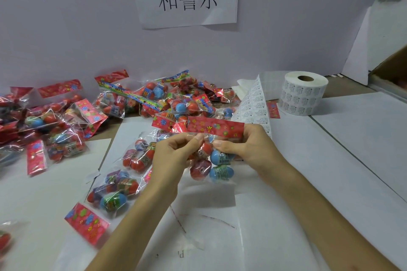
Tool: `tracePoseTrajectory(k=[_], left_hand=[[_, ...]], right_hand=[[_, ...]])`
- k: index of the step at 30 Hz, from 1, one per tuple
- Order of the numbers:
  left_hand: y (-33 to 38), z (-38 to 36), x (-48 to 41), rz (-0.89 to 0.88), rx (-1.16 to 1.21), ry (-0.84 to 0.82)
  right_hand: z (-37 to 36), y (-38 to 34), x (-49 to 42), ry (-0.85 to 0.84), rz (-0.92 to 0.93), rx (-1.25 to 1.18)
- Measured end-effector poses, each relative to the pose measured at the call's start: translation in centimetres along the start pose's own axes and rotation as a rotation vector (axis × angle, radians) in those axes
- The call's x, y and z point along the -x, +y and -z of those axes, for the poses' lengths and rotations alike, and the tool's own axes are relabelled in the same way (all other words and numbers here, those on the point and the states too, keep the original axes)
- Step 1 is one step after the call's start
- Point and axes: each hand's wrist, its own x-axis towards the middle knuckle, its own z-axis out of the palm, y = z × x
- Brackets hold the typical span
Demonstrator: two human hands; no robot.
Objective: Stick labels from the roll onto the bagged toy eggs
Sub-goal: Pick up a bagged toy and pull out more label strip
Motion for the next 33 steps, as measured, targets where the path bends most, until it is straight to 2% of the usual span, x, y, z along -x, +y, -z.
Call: tracePoseTrajectory(k=[6, 10, 13, 15, 17, 19, 22, 24, 25, 26, 29, 30, 33], left_hand=[[-0.3, 0.4, -0.2, -0.003, 0.064, 0.089], [-0.6, 1.7, -1.2, -0.016, 0.044, 0.275], [-0.9, 2.6, -1.9, -0.033, -0.085, 0.379], [-1.2, 3.0, -2.0, -0.082, -0.233, 0.406], [-1.6, 3.3, -2.0, -0.157, -0.459, 0.418], [-1.6, 3.1, -1.8, -0.227, -0.67, 0.435], [-1.6, 2.4, -1.3, -0.395, -0.764, 0.423], [-1.2, 1.7, -1.0, -0.518, -0.766, 0.337], [-1.0, 1.2, -0.8, -0.509, -0.694, 0.267], [-0.6, 0.7, -0.4, -0.425, -0.548, 0.177], [0.1, -1.5, 1.3, 0.039, 0.104, -0.074], [0.0, -2.0, 1.6, 0.14, 0.178, -0.12], [-0.3, -2.8, 2.5, 0.306, 0.172, -0.259]], right_hand=[[0.0, -0.2, -0.1, 0.037, 0.067, 0.105], [2.1, -0.2, -1.0, 0.395, 0.283, 0.266], [4.3, 0.3, -1.5, 0.589, 0.21, 0.339], [5.5, 0.7, -2.0, 0.595, 0.034, 0.341], [6.2, 1.0, -2.2, 0.522, -0.132, 0.324], [6.3, 1.1, -2.1, 0.459, -0.209, 0.298], [6.2, 1.1, -1.9, 0.471, -0.166, 0.308], [6.0, 0.6, -1.6, 0.482, -0.108, 0.254], [5.9, 0.3, -1.5, 0.479, -0.085, 0.206], [5.8, 0.1, -1.4, 0.472, -0.067, 0.147], [5.4, -0.6, -1.2, 0.448, -0.025, -0.04], [5.3, -0.8, -1.1, 0.436, -0.018, -0.098], [5.1, -1.3, -0.9, 0.373, -0.002, -0.239]])
